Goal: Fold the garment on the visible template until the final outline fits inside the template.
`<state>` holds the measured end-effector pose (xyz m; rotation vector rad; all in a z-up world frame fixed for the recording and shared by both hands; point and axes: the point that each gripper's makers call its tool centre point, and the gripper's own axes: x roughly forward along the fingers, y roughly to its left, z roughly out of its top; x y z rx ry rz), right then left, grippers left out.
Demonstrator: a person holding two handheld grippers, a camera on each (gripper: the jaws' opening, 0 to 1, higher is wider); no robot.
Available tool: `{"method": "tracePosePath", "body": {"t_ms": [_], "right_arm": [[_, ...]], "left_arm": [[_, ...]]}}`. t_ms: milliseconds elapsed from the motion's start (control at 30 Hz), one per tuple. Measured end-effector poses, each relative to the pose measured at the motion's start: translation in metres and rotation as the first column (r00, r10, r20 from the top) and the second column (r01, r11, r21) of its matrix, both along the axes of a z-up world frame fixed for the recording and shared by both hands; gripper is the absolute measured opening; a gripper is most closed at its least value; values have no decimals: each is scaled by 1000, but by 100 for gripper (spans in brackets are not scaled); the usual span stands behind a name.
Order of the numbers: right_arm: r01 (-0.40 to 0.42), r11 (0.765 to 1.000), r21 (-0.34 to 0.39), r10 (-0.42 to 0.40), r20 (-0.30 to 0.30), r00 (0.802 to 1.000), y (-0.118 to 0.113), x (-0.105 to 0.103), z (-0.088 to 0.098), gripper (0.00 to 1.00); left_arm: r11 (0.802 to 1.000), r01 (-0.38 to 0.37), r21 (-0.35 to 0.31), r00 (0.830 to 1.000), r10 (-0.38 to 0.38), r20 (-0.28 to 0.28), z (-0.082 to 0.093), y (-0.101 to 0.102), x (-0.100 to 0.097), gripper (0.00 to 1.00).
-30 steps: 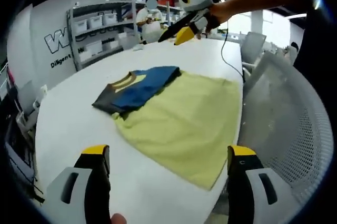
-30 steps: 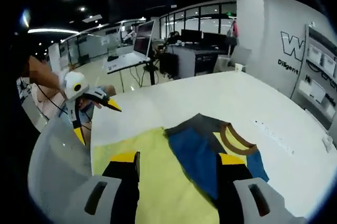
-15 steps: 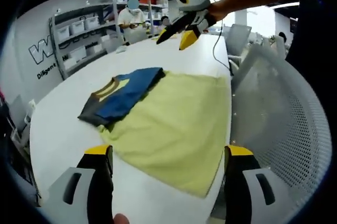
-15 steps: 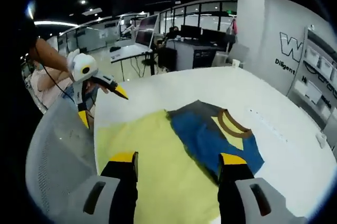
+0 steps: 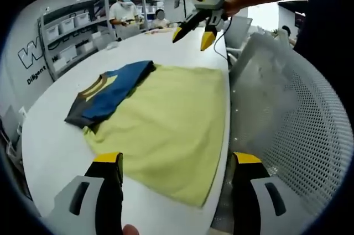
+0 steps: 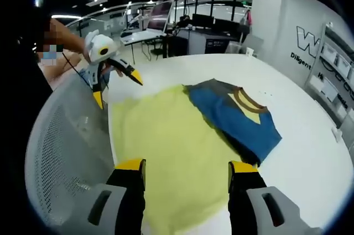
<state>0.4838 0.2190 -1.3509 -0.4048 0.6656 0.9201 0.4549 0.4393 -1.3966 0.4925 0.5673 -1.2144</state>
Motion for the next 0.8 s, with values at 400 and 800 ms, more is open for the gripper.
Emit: {"method": "tracePosePath", "body": {"t_ms": [400,800], "right_arm": [[35,999,5,-35,-39,999,-6,-15,-16,56],[-17,1000,3,17,-44,999,3,16,-18,54]], "left_arm": [[991,-130,-31,992,130,7,2,-17,49,66],[984,-173,-40,984,174,38,4,-27,69,65]]}}
